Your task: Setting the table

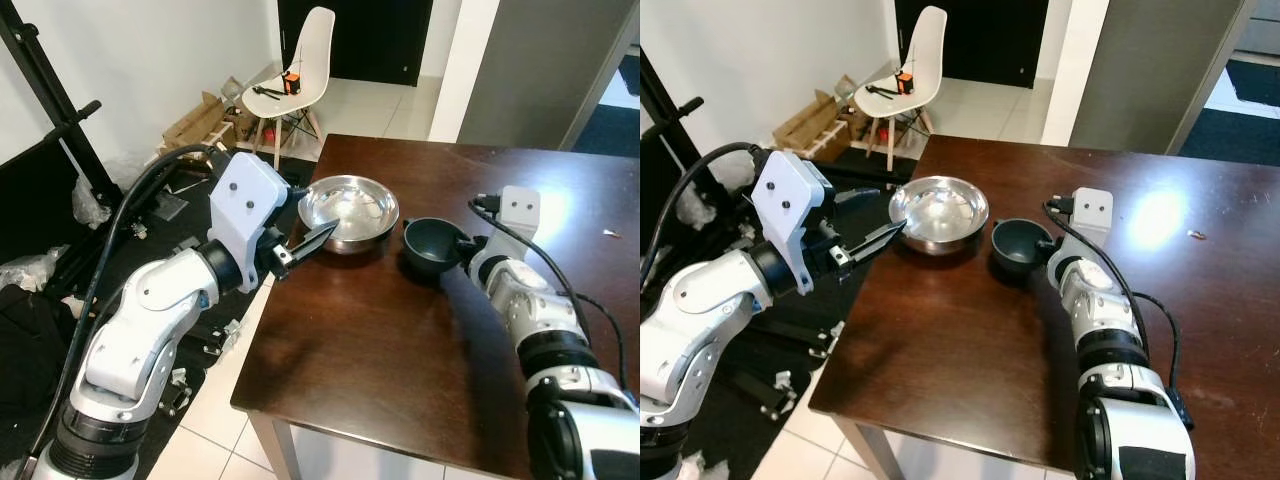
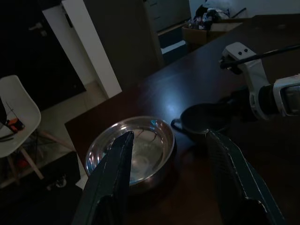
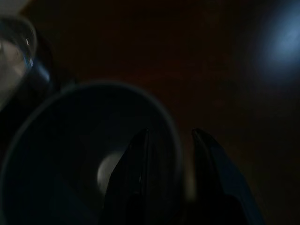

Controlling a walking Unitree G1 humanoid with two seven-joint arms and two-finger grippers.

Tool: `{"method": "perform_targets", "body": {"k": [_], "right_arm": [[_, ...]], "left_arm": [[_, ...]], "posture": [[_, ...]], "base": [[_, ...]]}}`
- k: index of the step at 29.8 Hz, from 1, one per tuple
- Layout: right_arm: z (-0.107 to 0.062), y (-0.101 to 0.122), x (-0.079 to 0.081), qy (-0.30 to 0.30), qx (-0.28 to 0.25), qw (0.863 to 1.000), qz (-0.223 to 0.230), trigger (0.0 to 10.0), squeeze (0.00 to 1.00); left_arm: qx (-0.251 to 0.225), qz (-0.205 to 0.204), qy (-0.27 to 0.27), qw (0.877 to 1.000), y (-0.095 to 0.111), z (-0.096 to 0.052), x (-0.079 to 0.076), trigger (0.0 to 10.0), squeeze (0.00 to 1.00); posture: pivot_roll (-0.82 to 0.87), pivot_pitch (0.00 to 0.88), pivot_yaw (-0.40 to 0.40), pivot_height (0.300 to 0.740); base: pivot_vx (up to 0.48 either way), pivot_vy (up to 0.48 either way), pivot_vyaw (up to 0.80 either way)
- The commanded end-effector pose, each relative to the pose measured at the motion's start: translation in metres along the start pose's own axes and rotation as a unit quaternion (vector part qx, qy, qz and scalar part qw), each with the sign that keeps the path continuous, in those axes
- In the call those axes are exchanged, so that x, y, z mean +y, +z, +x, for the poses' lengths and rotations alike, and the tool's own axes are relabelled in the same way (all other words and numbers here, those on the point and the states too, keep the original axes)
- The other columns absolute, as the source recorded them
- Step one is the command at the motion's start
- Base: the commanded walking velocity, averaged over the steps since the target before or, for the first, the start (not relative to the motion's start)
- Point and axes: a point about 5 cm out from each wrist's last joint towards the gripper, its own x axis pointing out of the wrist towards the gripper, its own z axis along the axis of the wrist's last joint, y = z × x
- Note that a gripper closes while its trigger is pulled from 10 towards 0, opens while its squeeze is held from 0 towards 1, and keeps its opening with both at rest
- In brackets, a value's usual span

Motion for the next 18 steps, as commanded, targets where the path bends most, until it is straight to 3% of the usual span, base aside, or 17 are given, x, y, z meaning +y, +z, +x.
{"method": "perform_targets", "body": {"k": [1, 4, 5, 6, 7, 8, 9, 18], "right_arm": [[0.001, -0.006, 0.002, 0.005, 0.021, 1.0, 0.003, 10.0, 0.0], [0.001, -0.015, 0.005, 0.03, 0.044, 0.997, 0.064, 10.0, 0.0], [0.001, -0.018, 0.006, 0.041, 0.052, 0.994, 0.083, 9.5, 0.0], [0.001, -0.018, 0.006, 0.041, 0.052, 0.994, 0.083, 9.5, 0.0], [0.001, -0.02, 0.007, 0.049, 0.06, 0.992, 0.097, 5.4, 0.0], [0.001, -0.022, 0.007, 0.052, 0.064, 0.991, 0.106, 4.0, 0.0], [0.001, -0.024, 0.007, 0.057, 0.069, 0.988, 0.126, 0.0, 0.0], [0.001, -0.014, 0.003, 0.068, 0.034, 0.982, 0.175, 0.0, 0.0]], "left_arm": [[-0.001, 0.002, -0.005, 1.0, 0.003, -0.001, -0.001, 10.0, 0.0], [-0.003, -0.002, 0.0, 1.0, 0.004, 0.0, -0.001, 10.0, 0.0], [-0.003, -0.002, 0.002, 1.0, 0.004, 0.0, 0.0, 10.0, 0.0], [-0.003, -0.002, 0.002, 1.0, 0.004, 0.0, 0.0, 10.0, 0.0], [-0.002, -0.003, 0.003, 1.0, 0.004, 0.0, 0.0, 10.0, 0.0], [-0.002, -0.004, 0.005, 1.0, 0.005, 0.0, 0.0, 10.0, 0.0], [-0.002, -0.003, 0.01, 1.0, 0.005, 0.001, 0.0, 10.0, 0.0], [-0.004, -0.009, 0.025, 1.0, 0.004, 0.004, 0.001, 10.0, 0.0]], "posture": [[0.08, 0.087, 0.124, 0.74], [0.07, 0.091, 0.12, 0.74], [0.07, 0.091, 0.12, 0.74], [0.07, 0.091, 0.12, 0.74], [0.07, 0.09, 0.119, 0.74], [0.07, 0.089, 0.119, 0.74], [0.07, 0.086, 0.117, 0.74], [0.06, 0.068, 0.108, 0.74]], "base": [[0.0, 0.0, 0.0], [0.0, 0.0, 0.0], [0.0, 0.0, 0.0], [0.0, 0.0, 0.0], [0.0, 0.0, 0.0], [0.0, 0.0, 0.0], [0.0, 0.0, 0.0], [0.0, 0.0, 0.0]]}}
